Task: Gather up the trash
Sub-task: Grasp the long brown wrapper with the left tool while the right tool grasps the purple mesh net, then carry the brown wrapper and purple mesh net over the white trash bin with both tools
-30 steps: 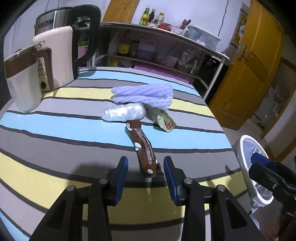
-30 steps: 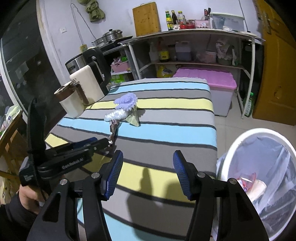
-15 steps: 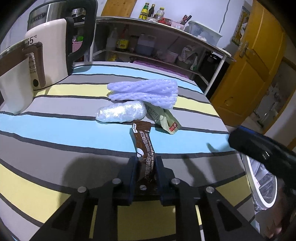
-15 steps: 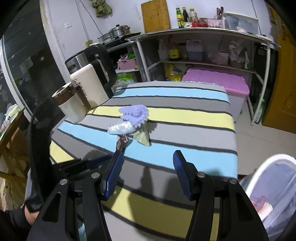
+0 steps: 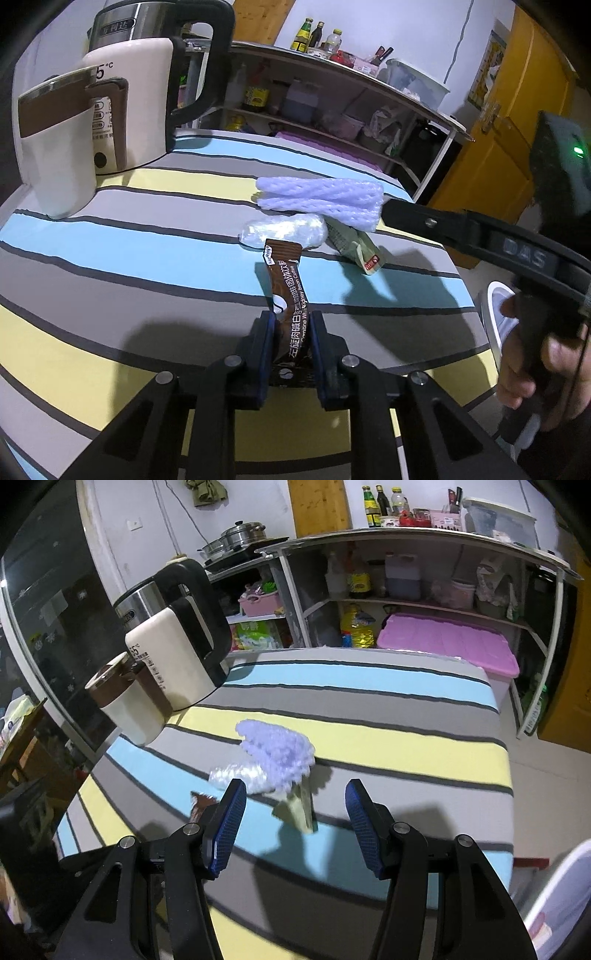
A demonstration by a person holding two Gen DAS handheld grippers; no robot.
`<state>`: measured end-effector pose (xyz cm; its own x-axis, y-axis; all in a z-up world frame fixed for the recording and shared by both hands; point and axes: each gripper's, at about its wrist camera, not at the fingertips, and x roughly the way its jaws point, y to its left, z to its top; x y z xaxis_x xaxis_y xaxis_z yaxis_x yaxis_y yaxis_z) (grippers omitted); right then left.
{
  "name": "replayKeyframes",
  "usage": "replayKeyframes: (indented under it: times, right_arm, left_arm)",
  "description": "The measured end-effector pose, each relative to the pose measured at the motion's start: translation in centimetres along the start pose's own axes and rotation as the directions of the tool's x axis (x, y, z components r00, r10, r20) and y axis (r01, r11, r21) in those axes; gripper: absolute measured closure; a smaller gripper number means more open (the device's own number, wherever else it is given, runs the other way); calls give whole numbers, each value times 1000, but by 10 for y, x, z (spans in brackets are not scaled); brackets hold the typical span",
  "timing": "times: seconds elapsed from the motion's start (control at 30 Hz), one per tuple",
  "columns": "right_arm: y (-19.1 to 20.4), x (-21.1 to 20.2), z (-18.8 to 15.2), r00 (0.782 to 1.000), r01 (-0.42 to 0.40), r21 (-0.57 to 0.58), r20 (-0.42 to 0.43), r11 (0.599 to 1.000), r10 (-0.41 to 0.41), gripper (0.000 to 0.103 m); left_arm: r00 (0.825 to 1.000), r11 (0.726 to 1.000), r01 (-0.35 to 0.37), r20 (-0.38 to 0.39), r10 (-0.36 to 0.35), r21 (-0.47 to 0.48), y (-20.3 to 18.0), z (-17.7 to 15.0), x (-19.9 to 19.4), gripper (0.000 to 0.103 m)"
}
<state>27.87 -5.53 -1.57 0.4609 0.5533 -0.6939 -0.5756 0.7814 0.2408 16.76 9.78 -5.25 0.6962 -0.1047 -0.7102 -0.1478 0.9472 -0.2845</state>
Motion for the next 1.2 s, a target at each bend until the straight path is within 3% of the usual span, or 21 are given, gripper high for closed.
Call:
replayKeyframes:
  times: [0.23,0.37,0.6,1.2]
  right_arm:
    - [-5,26,9,1000,-7,14,-25,1000,7,47]
    - [-6,37,13,999,-22,29,-42,999,23,53]
    - [-4,45,15,998,-37,33,-48,999,39,87]
    - [2,-27,-7,998,-29,57,56,998,26,90]
  left_arm:
    - [1000,1000,28,-11,-28,-7,5,0,4,84]
    - [999,999,39,-16,-39,-14,7,0,5,84]
    - [999,999,42,-19,-43,-9,8,1,7,84]
    - [1000,1000,16,-6,-16,22,-5,-11,-15,84]
